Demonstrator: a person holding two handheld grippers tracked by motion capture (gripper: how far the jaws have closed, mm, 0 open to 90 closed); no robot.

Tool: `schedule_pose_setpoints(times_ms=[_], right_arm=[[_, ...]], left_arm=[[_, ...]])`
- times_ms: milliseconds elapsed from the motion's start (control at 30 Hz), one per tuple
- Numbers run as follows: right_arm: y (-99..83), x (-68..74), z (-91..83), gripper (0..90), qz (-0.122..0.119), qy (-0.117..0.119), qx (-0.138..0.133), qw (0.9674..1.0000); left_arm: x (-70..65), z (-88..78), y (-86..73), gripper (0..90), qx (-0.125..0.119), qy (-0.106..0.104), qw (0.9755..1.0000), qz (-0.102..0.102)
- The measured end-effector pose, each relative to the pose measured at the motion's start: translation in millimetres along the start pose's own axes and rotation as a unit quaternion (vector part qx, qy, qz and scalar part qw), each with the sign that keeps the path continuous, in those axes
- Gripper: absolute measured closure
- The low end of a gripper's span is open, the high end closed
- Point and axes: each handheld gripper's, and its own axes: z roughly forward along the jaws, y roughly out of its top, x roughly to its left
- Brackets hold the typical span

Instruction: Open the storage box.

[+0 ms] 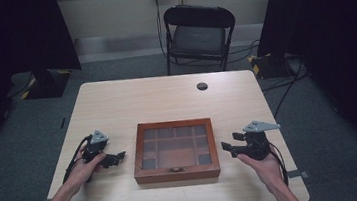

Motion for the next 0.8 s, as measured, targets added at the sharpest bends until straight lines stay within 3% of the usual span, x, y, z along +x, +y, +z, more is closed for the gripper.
schedule_pose_setpoints(times_ms=[133, 400, 800], right_arm=[[4.5, 5.0, -0.9, 40.3, 0.001, 0.017, 0.003, 0.9999], [15.1, 22.9, -0.2, 48.1, -0.011, 0.075, 0.001, 0.9972], [22.4, 37.5, -0.4, 55.1, -0.033, 0.111, 0.004, 0.9933]], left_arm=[[0.0, 0.0, 0.0, 6.5, 0.000, 0.000, 1.0000, 0.000], [-0.5, 0.4, 0.0, 6.2, -0.001, 0.001, 1.0000, -0.002], [-0.6, 0.3, 0.0, 6.2, 0.000, 0.002, 1.0000, -0.003]])
